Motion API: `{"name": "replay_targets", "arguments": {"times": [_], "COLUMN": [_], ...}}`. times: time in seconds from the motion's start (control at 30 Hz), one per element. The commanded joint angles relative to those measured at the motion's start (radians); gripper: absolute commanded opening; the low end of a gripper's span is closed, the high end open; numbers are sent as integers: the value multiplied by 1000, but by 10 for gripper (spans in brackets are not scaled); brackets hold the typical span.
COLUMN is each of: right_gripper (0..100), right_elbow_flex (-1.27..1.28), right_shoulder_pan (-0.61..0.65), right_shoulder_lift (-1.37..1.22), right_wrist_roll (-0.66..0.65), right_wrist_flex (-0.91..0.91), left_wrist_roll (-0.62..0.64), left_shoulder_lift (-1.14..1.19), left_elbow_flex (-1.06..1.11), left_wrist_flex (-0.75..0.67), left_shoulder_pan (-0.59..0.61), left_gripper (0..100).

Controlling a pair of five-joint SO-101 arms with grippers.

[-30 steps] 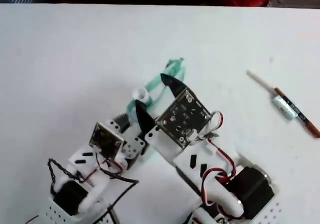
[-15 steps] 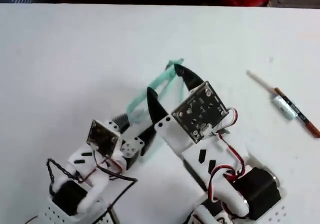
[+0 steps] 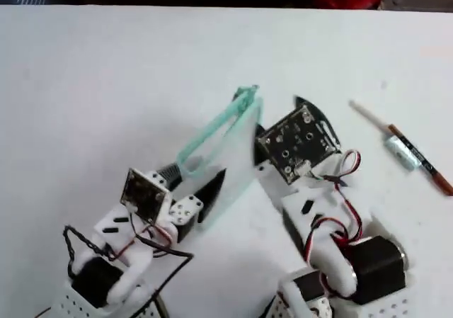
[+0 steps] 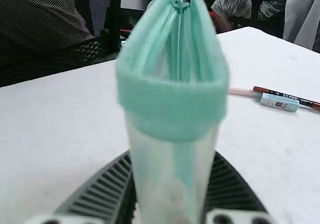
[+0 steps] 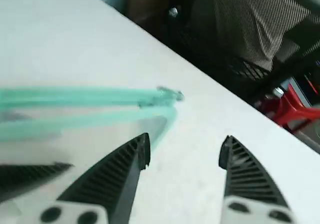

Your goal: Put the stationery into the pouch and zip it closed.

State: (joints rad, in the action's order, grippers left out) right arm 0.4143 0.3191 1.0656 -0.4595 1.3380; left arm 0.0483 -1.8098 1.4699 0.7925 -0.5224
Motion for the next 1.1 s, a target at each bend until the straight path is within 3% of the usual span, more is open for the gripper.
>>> {"name": "replay_targets", "arguments": {"times": [0.0,0.1,0.27,0.4,0.73,0.87,1.07], "right_gripper": [220,220,220,220,220,219,222], "right_elbow_flex": [121,322,744,965,1073,968,954], "right_shoulder_pan": [-246,-366,-349,-340,-349,-460,-676], "right_shoulder_lift": [25,73,182,286,476,470,361], "right_wrist_roll": [-41,23,227,181,157,273,388], "right_wrist_flex": [19,-105,-469,-656,-611,-476,-630], "left_wrist_roll": [0,0,0,0,-2,5,6], "left_shoulder_lift": [-4,-4,-4,-4,-4,-4,-4], "left_elbow_flex": [-54,-54,-54,-29,-20,-15,-14], "left_wrist_flex": [6,6,8,-2,-20,-17,-17], "left_shoulder_pan": [1,1,7,2,7,5,7], "left_gripper": [162,162,162,162,161,161,155]}}
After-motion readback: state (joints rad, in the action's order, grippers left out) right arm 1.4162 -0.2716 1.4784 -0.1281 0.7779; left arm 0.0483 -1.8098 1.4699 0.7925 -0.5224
